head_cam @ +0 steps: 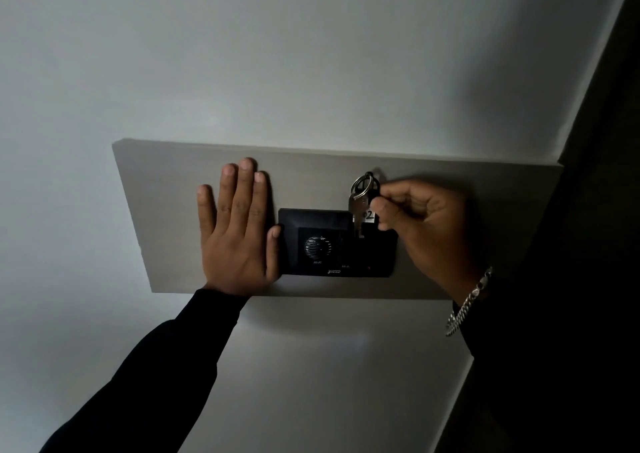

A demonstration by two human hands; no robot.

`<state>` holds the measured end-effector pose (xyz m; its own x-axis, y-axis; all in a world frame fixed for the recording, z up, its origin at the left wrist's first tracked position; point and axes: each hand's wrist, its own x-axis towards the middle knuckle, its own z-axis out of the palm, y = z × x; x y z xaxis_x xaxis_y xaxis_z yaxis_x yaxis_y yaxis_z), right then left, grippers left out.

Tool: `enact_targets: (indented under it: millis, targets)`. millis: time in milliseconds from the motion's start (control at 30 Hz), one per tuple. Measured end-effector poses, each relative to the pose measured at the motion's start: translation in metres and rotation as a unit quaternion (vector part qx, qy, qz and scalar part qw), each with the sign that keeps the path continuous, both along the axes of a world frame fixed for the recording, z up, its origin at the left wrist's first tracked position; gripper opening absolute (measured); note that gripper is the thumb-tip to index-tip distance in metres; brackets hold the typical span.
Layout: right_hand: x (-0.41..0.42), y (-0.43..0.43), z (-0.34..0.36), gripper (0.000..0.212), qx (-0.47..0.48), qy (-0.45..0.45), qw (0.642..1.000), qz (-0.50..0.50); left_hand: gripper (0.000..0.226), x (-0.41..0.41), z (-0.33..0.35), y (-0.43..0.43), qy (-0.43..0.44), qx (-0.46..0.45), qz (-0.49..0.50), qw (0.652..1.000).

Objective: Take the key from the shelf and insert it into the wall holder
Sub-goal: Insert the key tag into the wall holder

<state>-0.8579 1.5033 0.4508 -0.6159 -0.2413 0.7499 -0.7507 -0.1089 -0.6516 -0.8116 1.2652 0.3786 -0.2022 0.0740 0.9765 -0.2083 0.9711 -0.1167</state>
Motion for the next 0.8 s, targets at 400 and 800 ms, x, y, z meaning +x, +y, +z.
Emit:
enact_targets:
  millis: [400,800]
  targets:
    - [-0.001,0.009,-0.009,0.035,0.069,0.006,0.994,-0.083,0.065,0.003,-0.002,0.0,-0.008,-0.001,0.008,1.0]
    - [0.016,-0.004,0.045,0.015,0.297,0.304,0.886,-0.184,0.066,0.008,0.001,0.003,-0.048,0.021,-0.003,0.999]
